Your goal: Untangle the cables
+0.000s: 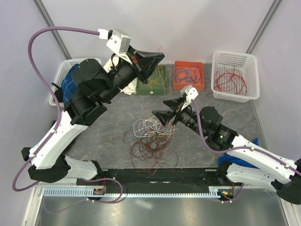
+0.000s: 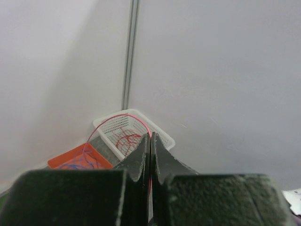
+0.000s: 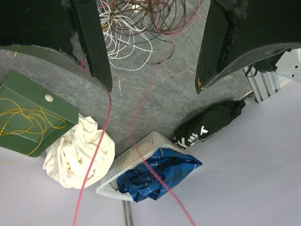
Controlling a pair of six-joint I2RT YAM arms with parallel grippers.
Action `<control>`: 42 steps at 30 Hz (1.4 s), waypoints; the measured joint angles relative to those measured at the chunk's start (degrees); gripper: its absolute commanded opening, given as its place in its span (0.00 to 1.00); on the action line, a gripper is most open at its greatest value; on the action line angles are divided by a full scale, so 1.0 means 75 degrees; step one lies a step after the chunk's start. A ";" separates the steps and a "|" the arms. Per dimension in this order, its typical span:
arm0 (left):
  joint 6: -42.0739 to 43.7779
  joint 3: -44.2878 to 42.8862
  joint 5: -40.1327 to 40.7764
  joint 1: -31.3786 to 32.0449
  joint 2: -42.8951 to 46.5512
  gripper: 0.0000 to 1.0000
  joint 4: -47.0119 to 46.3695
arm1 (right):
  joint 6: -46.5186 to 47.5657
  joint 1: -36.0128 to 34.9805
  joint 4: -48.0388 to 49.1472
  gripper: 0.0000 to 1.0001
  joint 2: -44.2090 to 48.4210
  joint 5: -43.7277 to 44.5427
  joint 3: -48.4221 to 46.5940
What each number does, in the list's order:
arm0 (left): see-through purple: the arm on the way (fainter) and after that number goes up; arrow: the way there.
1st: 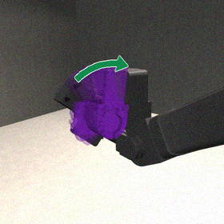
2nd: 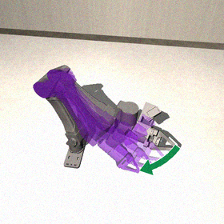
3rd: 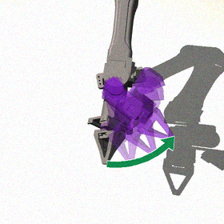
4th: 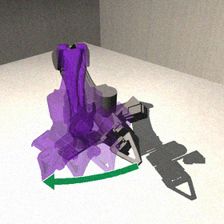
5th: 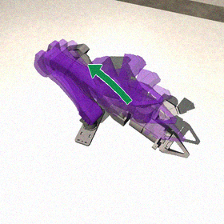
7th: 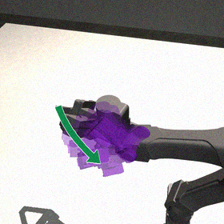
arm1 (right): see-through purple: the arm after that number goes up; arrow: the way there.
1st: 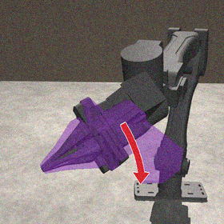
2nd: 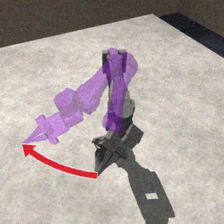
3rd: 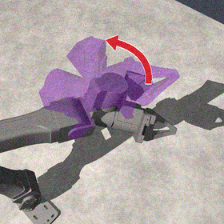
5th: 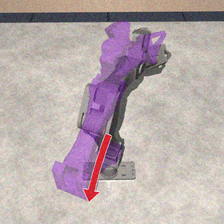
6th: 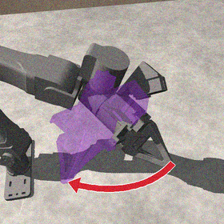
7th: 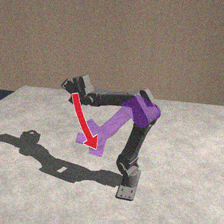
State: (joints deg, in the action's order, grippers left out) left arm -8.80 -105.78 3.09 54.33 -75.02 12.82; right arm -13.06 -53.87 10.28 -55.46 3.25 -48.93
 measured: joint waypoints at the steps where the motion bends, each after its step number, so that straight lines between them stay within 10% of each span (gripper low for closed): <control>1: 0.0079 -0.0114 0.0073 0.0000 -0.0061 0.02 0.0099 | -0.0006 0.0000 0.0000 0.79 0.0082 0.0000 0.0023; 30: -0.0542 -0.0216 -0.0935 0.0000 -0.0236 0.02 0.0510 | 0.0379 0.0000 0.0562 0.81 -0.0586 0.1440 -0.0070; 42: -0.0679 0.0408 -0.0970 0.0000 0.0169 0.02 0.0519 | 0.0653 0.0000 0.0903 0.55 -0.0979 0.2055 -0.0423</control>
State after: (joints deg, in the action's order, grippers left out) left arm -13.89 -102.72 -4.19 54.33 -73.76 16.71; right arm -8.16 -53.87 17.06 -62.81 18.65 -52.10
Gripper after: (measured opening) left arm 0.026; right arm 0.522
